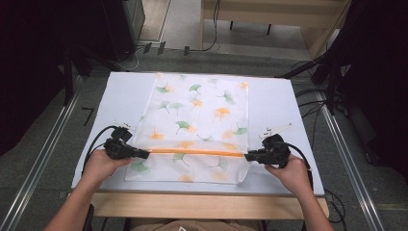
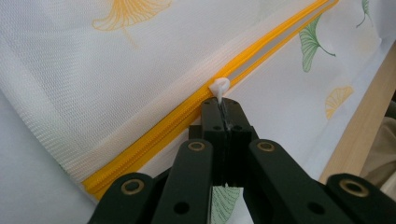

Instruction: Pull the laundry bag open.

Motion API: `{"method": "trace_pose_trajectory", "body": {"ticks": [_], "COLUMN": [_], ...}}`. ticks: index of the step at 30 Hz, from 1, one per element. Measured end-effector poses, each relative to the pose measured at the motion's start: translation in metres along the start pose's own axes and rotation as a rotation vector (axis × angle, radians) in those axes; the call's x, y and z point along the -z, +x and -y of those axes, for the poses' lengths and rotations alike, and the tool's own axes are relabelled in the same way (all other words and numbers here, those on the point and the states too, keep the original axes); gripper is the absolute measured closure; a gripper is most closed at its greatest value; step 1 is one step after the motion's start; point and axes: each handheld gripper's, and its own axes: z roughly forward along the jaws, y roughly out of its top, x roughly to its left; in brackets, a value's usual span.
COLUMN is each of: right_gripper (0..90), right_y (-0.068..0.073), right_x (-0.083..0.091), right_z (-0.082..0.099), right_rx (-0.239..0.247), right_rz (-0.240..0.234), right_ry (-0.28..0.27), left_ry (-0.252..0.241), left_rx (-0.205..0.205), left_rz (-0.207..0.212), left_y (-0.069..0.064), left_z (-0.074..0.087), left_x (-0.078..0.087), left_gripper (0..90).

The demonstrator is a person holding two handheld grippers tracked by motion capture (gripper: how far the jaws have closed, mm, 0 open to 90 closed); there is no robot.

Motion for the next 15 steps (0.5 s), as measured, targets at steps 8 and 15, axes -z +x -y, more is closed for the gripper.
{"method": "trace_pose_trajectory", "body": {"ticks": [8, 15], "right_gripper": [83.6, 83.5], "right_y": [-0.0003, -0.0002], "right_x": [-0.0003, -0.0003], "right_z": [0.0000, 0.0001], "right_rx": [0.001, 0.001], "right_rz": [0.000, 0.000], "right_ry": [0.004, 0.003], "left_ry": [-0.002, -0.004], "left_rx": [0.001, -0.004], "left_rz": [-0.005, -0.003], "left_y": [-0.0002, 0.0002], "left_z": [-0.0003, -0.0001], "left_x": [-0.0006, 0.0002], "left_gripper": [90.0, 90.0]}}
